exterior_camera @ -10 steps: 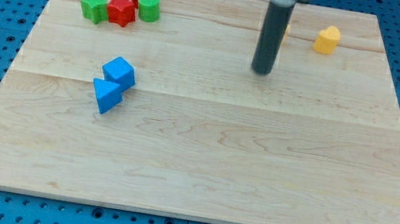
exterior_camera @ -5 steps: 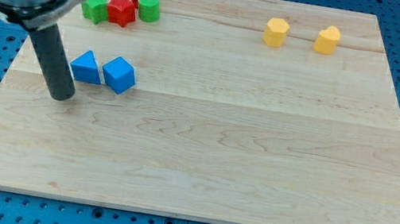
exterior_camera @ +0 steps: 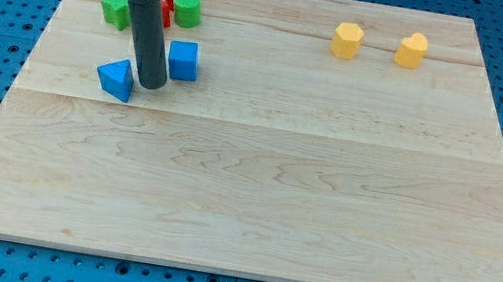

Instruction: Push the blue cube into the yellow hexagon

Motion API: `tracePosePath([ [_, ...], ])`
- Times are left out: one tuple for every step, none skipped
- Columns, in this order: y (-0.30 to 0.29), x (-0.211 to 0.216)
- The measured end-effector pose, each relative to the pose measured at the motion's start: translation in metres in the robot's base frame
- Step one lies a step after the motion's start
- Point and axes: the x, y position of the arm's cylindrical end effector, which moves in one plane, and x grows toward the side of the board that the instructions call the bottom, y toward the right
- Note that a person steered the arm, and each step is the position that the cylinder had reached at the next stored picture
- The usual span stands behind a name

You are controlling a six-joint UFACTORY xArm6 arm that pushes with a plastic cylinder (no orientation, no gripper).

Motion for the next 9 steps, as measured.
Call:
tracePosePath([
  [0.007, -0.027],
  [0.084, -0.051],
  [0.173, -0.079],
  [0.143, -0.090],
  [0.134, -0.135],
  [0.182, -0.115],
  [0.211, -0.106],
  [0.148, -0.081],
  [0.115, -0.014],
])
